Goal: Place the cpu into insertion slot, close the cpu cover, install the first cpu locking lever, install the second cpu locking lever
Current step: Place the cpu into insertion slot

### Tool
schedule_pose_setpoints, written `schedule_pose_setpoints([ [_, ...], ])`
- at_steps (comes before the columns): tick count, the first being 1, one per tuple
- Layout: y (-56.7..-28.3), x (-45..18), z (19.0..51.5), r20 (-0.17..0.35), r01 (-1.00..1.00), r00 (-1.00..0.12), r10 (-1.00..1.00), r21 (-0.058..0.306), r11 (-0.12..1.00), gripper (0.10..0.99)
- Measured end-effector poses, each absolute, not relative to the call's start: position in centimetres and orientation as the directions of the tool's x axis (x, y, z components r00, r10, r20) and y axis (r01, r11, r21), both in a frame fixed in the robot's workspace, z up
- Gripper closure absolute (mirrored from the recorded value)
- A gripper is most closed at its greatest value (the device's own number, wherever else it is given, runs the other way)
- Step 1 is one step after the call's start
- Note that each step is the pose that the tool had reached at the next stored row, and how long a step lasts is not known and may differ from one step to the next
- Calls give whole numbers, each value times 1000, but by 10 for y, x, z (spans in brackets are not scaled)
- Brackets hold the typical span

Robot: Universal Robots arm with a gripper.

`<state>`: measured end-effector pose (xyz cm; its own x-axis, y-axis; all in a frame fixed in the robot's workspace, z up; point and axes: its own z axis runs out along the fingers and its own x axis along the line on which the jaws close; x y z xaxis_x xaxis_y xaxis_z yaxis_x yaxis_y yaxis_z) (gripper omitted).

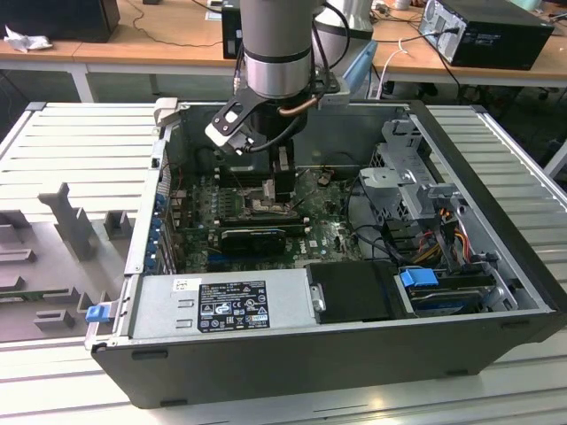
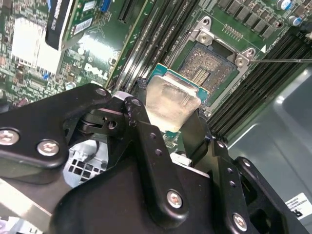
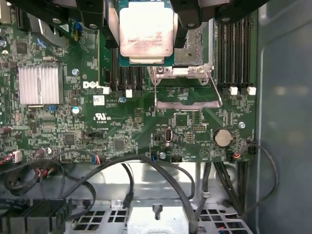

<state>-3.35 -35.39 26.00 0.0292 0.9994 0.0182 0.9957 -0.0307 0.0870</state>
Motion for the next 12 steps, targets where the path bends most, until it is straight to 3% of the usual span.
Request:
schedule_pose_setpoints([
  [12,-350,-35,237,17,995,60,998,74,-61,557],
])
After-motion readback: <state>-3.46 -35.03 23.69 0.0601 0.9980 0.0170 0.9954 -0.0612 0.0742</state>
